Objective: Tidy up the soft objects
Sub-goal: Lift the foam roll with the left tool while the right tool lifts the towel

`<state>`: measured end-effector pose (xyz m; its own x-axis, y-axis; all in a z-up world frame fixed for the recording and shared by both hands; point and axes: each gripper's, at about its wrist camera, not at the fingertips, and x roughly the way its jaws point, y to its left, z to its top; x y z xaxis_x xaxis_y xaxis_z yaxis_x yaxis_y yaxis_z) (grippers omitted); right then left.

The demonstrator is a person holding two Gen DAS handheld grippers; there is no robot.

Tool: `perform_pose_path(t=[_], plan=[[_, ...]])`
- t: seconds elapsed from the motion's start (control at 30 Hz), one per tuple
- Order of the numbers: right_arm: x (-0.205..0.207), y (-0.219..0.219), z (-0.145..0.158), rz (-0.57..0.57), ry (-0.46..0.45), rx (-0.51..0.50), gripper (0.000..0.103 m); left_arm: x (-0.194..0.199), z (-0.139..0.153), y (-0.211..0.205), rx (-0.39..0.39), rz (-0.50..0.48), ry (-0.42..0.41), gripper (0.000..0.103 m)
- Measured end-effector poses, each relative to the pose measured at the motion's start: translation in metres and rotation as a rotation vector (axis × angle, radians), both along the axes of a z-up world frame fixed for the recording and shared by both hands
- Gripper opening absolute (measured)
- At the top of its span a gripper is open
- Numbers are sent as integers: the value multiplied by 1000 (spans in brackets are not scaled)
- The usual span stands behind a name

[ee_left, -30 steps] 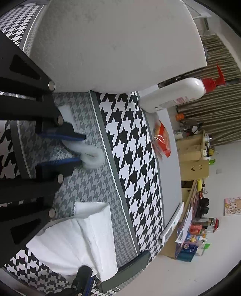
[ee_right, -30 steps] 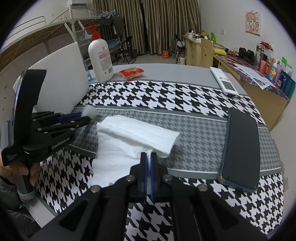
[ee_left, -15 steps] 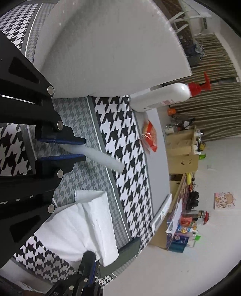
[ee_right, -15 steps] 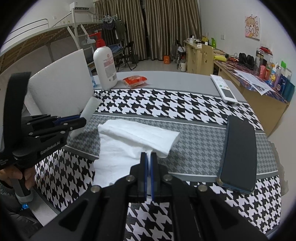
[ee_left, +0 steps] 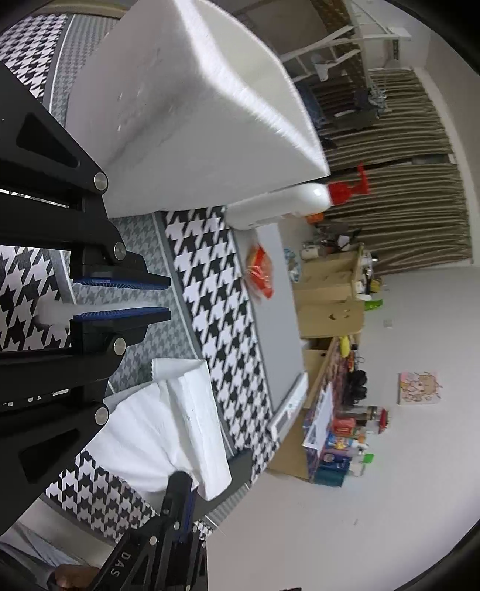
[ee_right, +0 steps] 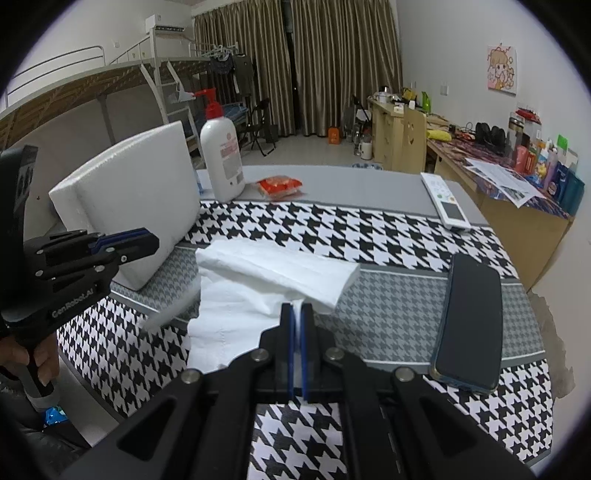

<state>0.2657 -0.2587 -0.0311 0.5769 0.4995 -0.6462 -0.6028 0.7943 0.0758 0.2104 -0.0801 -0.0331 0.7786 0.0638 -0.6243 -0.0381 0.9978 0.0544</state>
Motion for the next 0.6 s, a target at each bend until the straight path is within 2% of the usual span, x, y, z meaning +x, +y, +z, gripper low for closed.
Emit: perform_pose_path(t=[0.07, 0.2, 0.33, 0.43, 0.53, 0.6], plan=[[-2, -1, 3, -4, -7, 3, 5, -2, 2, 1, 1, -2, -3, 7], [-1, -1, 3, -14, -8, 6, 5, -3, -1, 2, -6, -14, 10, 7], [0, -1, 1, -19, -1, 3, 5, 5, -15, -1, -10, -28, 63, 8], [2, -3, -1, -26, 7, 3, 5, 12, -28, -5, -6, -29, 106, 13], [4, -4, -4, -30, 17, -2, 5, 17, -41, -10, -11, -55, 146, 25], [4, -3, -6, -30, 22, -2, 5, 20, -49, -12, -13, -58, 169, 26]])
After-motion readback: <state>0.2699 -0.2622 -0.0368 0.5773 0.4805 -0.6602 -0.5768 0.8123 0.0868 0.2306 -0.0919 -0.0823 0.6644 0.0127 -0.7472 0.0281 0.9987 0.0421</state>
